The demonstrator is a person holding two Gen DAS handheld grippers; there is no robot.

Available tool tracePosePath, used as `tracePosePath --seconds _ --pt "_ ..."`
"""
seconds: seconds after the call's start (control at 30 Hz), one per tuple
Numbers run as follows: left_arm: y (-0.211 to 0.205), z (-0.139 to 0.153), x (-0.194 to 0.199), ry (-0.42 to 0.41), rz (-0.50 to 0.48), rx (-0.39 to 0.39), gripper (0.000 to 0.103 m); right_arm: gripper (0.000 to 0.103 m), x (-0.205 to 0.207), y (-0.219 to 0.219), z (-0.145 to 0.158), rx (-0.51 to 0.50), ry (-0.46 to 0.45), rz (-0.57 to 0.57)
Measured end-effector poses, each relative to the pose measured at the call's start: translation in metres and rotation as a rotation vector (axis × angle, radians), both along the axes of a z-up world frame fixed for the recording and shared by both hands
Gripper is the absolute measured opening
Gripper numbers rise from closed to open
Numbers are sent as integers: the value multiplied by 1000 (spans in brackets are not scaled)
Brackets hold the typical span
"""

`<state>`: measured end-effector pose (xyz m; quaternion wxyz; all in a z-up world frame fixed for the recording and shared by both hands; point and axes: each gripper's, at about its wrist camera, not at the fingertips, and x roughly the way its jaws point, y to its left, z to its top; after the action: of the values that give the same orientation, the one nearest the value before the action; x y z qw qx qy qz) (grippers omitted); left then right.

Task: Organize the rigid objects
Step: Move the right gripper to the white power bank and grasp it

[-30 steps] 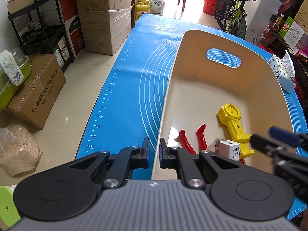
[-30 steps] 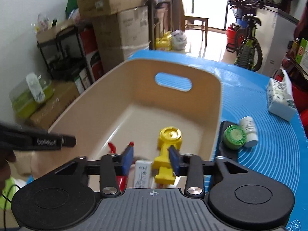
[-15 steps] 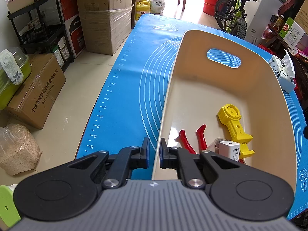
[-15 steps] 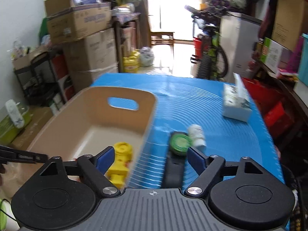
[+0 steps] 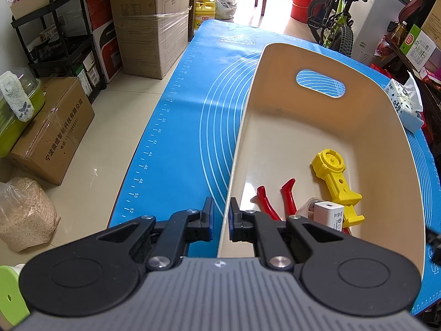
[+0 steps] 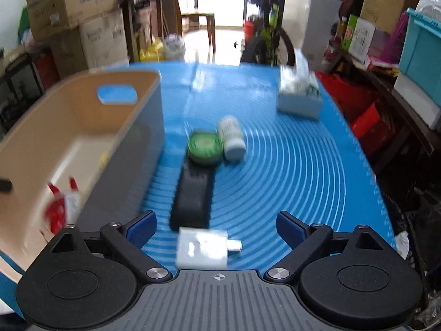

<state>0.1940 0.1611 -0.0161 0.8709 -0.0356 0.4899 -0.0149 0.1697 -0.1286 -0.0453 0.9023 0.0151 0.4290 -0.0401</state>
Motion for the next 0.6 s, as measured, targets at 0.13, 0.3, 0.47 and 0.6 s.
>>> tracePosePath --seconds 0.13,0.3,0.47,0.6 --pt "0 0 1 2 2 1 15 95 1 -6 -21 25 64 -4" --pt "-1 0 1 2 3 4 15 96 2 -9 -33 54 89 -18" --pt "0 -1 1 3 2 7 15 96 6 -5 -42 64 91 -3" --pt "1 -1 2 3 2 5 15 96 11 -1 -46 59 95 0"
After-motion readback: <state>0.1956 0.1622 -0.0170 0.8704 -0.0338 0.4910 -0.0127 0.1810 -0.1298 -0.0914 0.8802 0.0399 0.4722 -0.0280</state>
